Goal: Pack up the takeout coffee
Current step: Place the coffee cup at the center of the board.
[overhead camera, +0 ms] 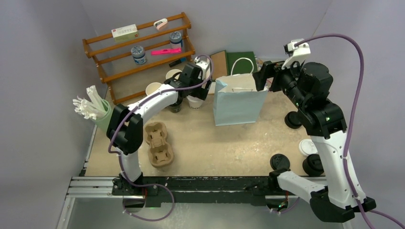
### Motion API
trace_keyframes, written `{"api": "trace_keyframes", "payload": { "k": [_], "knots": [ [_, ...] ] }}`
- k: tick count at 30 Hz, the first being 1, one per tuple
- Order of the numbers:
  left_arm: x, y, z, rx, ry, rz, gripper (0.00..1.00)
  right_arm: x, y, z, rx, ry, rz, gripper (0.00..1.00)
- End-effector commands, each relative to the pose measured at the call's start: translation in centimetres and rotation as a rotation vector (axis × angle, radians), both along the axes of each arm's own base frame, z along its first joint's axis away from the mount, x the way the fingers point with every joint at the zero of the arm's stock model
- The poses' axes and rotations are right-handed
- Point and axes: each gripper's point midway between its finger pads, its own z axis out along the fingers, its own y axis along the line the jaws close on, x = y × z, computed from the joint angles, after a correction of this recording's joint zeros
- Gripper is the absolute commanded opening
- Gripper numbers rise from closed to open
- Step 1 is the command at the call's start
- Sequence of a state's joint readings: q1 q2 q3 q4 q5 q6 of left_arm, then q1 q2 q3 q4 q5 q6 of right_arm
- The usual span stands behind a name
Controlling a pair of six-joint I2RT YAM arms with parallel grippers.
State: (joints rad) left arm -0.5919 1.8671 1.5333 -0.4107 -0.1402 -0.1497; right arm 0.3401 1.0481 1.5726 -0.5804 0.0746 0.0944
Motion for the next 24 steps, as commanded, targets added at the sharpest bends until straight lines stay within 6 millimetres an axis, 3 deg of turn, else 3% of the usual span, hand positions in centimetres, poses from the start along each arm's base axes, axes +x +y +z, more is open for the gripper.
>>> {"api": "trace_keyframes", "payload": {
  "k": [1, 8, 12, 15, 18, 21, 24],
  "knots": [
    [0.7, -0.3, 6.5, -0.097, -0.103, 0.026, 0.92, -1.1, 1.3, 1.4, 0.051, -0.028, 0.079, 0.92],
    [-0.2, 0.9, 9.6, -0.107, -0.121, 0.067, 0.94, -1.9, 3.8, 1.1, 0.095, -0.004, 0.209, 0.99],
    [-2.3, 3.2, 12.2, -0.126, -0.126, 0.14, 0.92, -2.7, 6.5, 1.1, 0.096, 0.025, 0.304, 0.99],
    [-5.0, 6.5, 13.1, -0.135, -0.105, 0.232, 0.89, -3.2, 9.6, 0.0, 0.058, 0.079, 0.333, 0.99],
    [-8.4, 11.5, 13.0, -0.132, -0.06, 0.4, 0.85, -3.9, 13.9, -0.9, 0.047, 0.128, 0.39, 0.99],
    [-11.9, 16.5, 11.6, -0.108, 0.019, 0.546, 0.8, -5.8, 19.1, -2.1, 0.022, 0.143, 0.459, 0.99],
    [-14.7, 20.8, 9.2, -0.137, 0.114, 0.671, 0.76, -7.8, 23.6, -4.7, 0.024, 0.208, 0.474, 0.99]
  ]
}}
